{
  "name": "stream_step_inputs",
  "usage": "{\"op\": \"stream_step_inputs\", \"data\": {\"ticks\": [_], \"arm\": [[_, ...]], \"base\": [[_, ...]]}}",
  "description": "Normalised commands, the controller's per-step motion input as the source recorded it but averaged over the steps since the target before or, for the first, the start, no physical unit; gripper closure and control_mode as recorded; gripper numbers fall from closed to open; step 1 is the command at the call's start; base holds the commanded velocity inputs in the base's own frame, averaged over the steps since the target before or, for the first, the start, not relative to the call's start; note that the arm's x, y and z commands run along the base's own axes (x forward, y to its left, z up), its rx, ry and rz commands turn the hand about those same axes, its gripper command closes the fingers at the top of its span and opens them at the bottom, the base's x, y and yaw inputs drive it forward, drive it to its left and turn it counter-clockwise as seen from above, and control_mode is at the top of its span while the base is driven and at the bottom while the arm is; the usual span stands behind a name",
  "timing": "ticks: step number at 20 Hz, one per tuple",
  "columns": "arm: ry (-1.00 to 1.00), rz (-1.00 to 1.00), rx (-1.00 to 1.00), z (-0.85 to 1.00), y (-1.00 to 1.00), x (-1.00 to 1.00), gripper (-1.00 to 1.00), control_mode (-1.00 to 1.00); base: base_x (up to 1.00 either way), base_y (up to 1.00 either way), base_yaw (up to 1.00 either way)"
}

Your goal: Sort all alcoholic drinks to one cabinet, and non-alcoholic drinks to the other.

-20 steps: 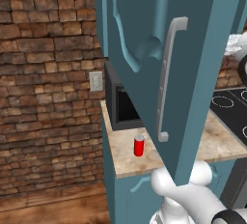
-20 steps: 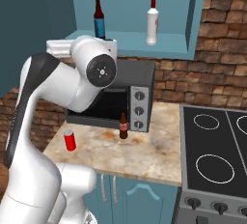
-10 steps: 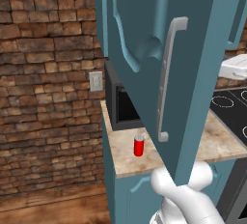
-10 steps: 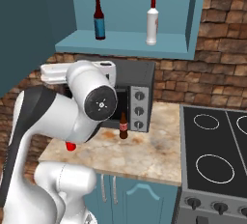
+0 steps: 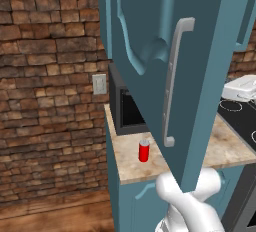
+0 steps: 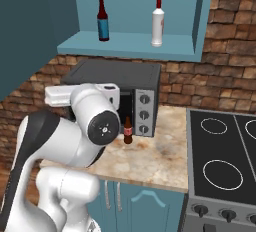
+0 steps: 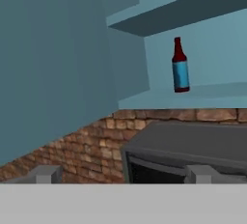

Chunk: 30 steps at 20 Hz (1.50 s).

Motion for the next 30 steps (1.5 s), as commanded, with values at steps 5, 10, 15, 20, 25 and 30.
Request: {"op": "stream_step_inputs", "data": {"ticks": [5, 10, 15, 20, 25, 30], "arm": [[0.11, 0.0, 0.01, -0.3, -0.22, 0.2, -1.0, -1.0], [0.12, 0.02, 0.01, -0.28, -0.27, 0.28, -1.0, -1.0], [0.12, 0.05, 0.0, -0.38, -0.25, 0.16, -1.0, -1.0], [0.03, 0.11, 0.01, -0.38, -0.23, 0.07, -1.0, -1.0], [0.0, 0.11, 0.01, -0.36, -0.18, 0.04, -1.0, -1.0], [0.0, 0.09, 0.0, -0.32, -0.09, 0.07, -1.0, -1.0]], "base": [[0.0, 0.0, 0.0], [0.0, 0.0, 0.0], [0.0, 0.0, 0.0], [0.0, 0.0, 0.0], [0.0, 0.0, 0.0], [0.0, 0.0, 0.0]]}}
